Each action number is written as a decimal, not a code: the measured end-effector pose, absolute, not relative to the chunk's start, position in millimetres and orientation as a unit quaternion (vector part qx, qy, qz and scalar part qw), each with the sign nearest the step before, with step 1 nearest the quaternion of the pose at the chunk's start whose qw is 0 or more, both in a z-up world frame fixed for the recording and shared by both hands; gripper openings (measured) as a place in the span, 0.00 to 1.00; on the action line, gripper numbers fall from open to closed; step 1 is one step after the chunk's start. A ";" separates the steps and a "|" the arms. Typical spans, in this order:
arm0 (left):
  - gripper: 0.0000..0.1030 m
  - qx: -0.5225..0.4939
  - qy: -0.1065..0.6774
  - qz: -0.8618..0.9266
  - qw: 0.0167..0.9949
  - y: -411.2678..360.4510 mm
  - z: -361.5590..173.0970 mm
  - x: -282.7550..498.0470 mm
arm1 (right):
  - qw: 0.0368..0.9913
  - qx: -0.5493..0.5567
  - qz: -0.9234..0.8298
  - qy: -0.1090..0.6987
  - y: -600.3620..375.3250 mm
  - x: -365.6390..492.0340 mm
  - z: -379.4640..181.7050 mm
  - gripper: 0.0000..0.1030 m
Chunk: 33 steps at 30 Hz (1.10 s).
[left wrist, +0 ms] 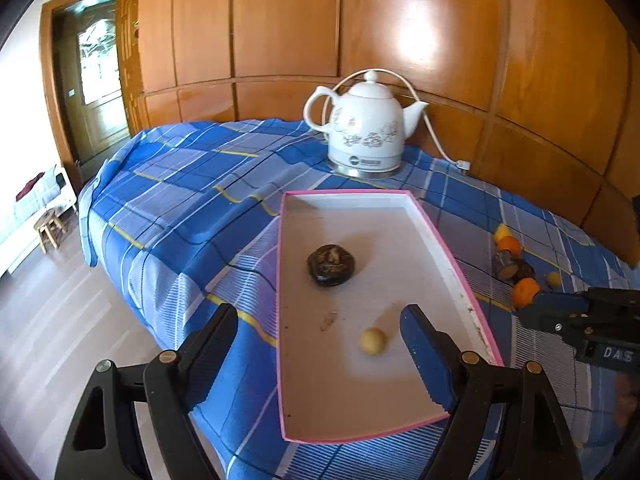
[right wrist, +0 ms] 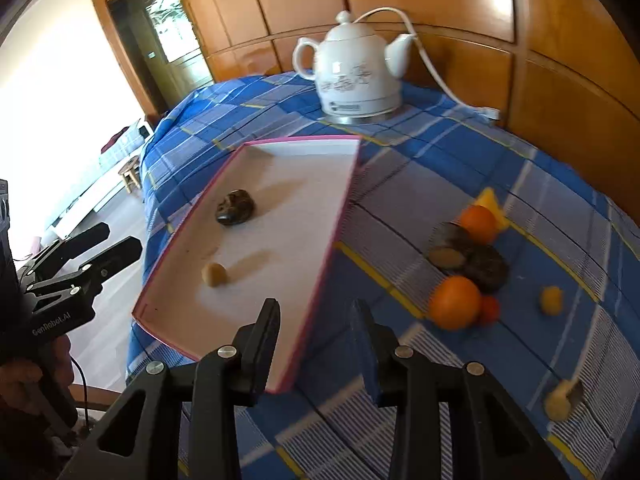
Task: Organize fruits
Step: 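Close the left tool on the orange while the right tool approaches the cherry tomato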
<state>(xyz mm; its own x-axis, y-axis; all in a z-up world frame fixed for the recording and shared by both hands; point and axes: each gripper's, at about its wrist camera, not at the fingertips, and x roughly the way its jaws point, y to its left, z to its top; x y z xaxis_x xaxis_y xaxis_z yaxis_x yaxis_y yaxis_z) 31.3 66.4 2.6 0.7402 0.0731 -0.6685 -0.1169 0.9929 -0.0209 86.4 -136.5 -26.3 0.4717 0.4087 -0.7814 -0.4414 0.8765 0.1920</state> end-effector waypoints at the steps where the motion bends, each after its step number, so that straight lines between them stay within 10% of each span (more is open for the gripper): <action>1: 0.81 -0.027 0.357 0.048 0.933 64.1 3.1 31.1 | 0.859 -0.017 0.244 0.450 -141.7 85.6 -25.8 0.36; 33: 0.81 0.048 0.362 -0.024 0.931 -11.1 6.1 45.4 | 0.885 -0.004 0.145 0.443 -257.7 89.1 -16.5 0.37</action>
